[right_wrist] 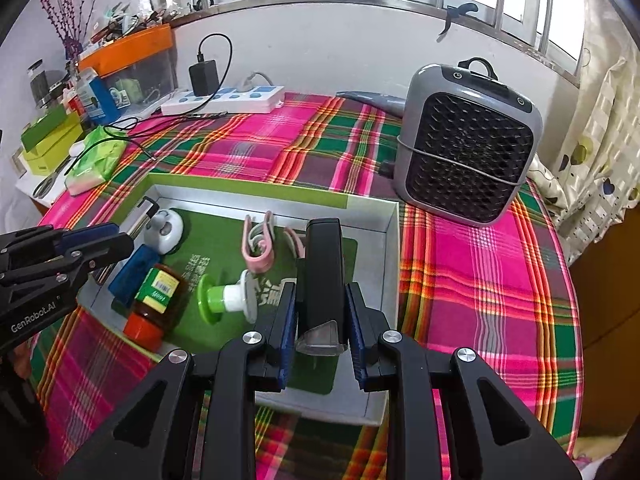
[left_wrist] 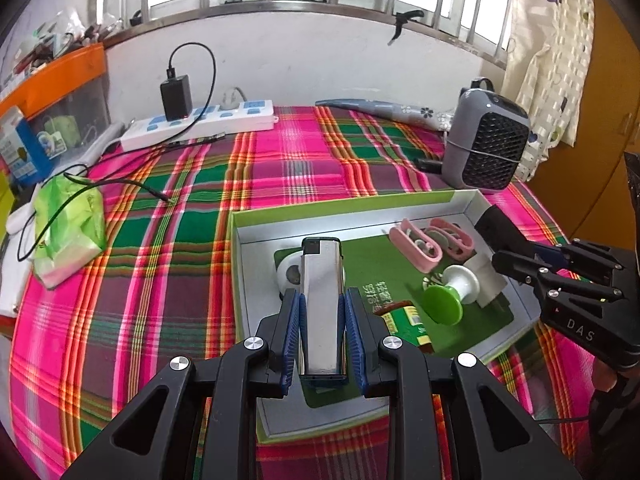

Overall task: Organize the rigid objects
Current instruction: 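Lower the lighter and black case into the tray and open both tools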

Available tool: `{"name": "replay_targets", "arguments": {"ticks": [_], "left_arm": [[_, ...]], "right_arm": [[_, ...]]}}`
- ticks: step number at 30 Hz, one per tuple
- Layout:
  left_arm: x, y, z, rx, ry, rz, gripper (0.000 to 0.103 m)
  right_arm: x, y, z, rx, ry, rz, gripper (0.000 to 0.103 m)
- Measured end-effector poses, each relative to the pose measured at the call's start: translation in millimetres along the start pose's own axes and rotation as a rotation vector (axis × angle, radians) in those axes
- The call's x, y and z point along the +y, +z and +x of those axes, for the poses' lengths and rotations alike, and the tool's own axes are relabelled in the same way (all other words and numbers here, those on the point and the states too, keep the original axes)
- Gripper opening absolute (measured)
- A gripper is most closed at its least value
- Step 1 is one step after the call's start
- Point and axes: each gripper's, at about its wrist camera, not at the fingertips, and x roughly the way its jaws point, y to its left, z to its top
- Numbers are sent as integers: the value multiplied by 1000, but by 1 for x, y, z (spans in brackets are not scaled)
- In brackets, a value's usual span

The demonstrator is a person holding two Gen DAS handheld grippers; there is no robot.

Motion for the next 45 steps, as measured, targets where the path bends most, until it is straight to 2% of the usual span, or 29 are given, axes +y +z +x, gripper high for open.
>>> {"name": "replay_targets", "arguments": {"ticks": [15,34,39,45], "left_arm": [[6,2,11,14,9,-16,22],[5,2,15,29,5,-14,23],[5,2,15,29,6,-16,29],[6,2,13,23,7,-23,32]], "right_arm": [[-8,7,17,24,-2,7,25],[-10,5,19,20,44,31,25],[-11,5,19,21,50,43,25],[-11,5,19,20,50,45,25]]}}
